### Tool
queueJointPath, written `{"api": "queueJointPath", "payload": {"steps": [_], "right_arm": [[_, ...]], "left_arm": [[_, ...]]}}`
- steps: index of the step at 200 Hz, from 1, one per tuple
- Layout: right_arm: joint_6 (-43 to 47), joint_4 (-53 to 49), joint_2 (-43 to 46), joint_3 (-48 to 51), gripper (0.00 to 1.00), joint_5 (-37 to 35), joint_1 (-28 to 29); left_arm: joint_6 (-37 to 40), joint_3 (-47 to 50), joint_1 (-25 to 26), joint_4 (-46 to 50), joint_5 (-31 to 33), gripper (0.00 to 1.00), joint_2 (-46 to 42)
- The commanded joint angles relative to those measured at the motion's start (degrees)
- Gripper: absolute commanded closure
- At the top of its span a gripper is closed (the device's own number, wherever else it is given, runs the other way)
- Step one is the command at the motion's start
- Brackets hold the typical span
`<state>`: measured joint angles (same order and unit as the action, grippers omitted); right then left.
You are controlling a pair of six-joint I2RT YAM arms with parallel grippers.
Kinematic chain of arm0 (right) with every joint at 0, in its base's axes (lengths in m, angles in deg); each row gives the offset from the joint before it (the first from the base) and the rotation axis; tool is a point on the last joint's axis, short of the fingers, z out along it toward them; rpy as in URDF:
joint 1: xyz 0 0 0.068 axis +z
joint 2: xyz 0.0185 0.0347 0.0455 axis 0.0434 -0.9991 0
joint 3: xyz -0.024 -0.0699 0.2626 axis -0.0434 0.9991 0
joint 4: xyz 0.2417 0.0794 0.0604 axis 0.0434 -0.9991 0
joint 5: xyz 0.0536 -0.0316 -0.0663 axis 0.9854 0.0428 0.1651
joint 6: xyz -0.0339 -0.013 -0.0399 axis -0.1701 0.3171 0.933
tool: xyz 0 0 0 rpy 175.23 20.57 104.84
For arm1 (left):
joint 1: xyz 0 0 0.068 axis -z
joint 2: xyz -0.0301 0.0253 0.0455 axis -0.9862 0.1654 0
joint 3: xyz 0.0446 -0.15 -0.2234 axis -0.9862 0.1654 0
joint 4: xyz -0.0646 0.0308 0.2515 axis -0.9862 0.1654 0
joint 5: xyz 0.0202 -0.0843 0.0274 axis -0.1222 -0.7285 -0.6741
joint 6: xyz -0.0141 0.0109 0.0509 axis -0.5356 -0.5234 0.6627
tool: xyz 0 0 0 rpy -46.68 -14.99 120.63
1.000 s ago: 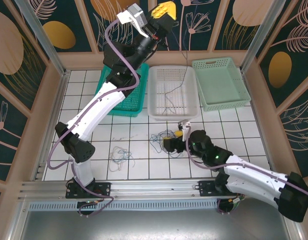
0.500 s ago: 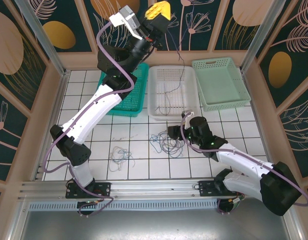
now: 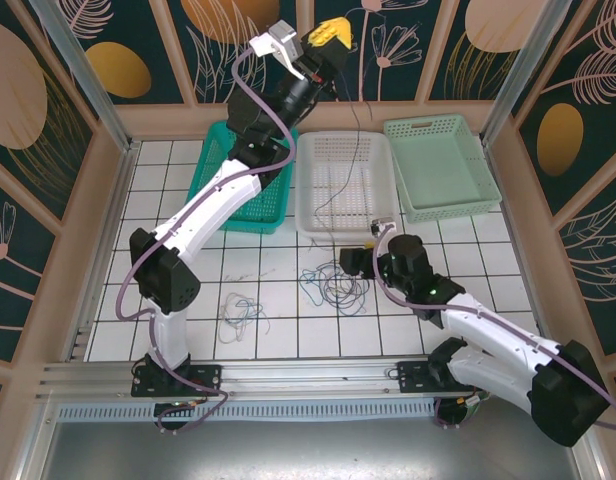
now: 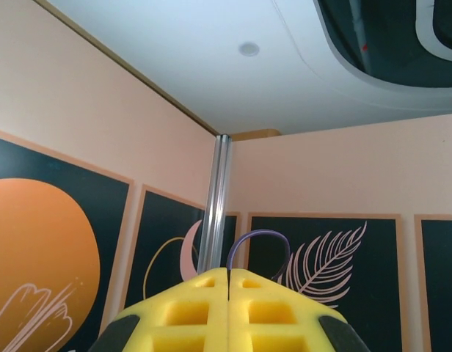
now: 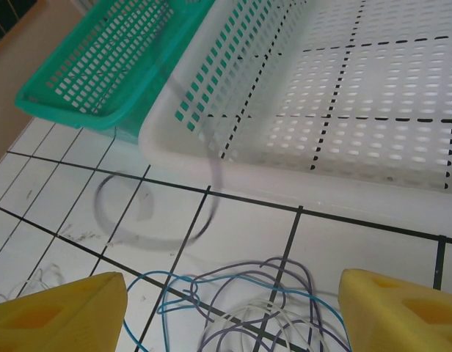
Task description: Untangle the cables
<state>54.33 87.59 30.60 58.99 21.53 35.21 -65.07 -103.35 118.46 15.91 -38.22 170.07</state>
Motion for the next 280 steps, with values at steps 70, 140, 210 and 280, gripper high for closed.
{"api": "queueJointPath", "payload": {"steps": [70,140,210,280], "right_arm": [[-4.1,-1.7,4.8,5.1,0.24,-0.8,-0.2],[-3.0,-4.8,4.5,3.6,0.24,-0.2,-0.3],[-3.0,-9.4,4.5,2.8,0.23,-1.1,-0.3],[-2.6,-12.7,4.1,1.3,0.21,-2.1,-0.3]], "left_arm": [[1.4,-11.0,-0.9,3.7,-0.9,1.00,2.3],[-5.2,8.5,-1.1,2.1,-1.0,1.00,4.7],[-8.3,21.6,-1.2,9.5,3.7,1.00,2.6],[-3.4,22.7,-1.2,26.6,13.4,0.85,1.5]]}}
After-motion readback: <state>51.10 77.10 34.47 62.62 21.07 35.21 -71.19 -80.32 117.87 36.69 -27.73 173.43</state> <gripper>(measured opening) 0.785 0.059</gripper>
